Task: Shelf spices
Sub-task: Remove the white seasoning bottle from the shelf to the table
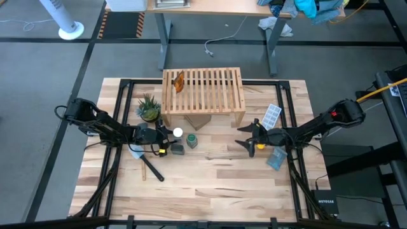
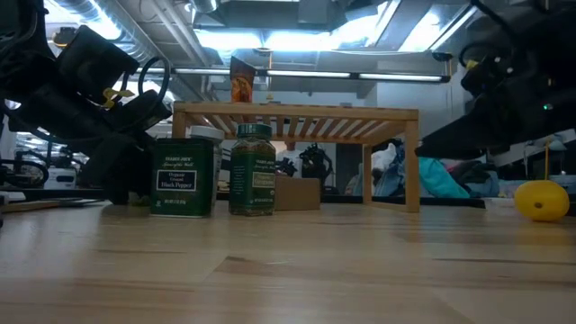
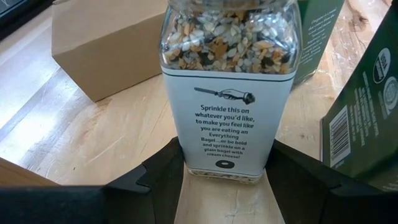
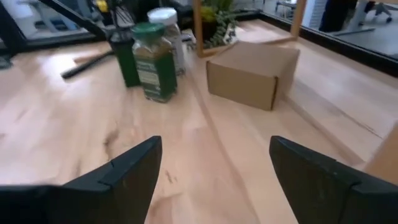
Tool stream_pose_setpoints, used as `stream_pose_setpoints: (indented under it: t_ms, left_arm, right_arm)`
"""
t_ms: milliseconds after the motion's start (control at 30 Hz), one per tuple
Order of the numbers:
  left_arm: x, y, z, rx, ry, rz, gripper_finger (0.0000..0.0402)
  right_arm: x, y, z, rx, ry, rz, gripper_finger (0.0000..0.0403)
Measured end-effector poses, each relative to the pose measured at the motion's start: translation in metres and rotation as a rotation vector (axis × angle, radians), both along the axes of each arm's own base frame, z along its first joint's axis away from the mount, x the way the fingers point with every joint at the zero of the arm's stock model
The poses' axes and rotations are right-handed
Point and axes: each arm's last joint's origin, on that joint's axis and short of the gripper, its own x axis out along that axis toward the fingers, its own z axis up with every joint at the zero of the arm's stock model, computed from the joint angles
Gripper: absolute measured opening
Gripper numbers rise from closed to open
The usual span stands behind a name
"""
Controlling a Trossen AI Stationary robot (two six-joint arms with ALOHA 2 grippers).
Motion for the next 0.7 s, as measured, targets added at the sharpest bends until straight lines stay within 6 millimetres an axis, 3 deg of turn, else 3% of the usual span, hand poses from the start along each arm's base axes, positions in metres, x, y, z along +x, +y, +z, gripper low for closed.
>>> stream_pose_setpoints:
  t_ms: [300, 700]
  left_arm:
    - [0.000, 0.000, 0.000, 0.000, 0.000, 0.000, 0.0200]
    - [0.000, 0.000, 0.000, 0.000, 0.001, 0.000, 0.0200]
  right_arm:
    - [0.001, -0.010, -0.001, -0.031, 0.016, -0.013, 0.0303]
    - [-0.002, -0.015, -0.007, 0.100, 0.039, -0.143, 0.0303]
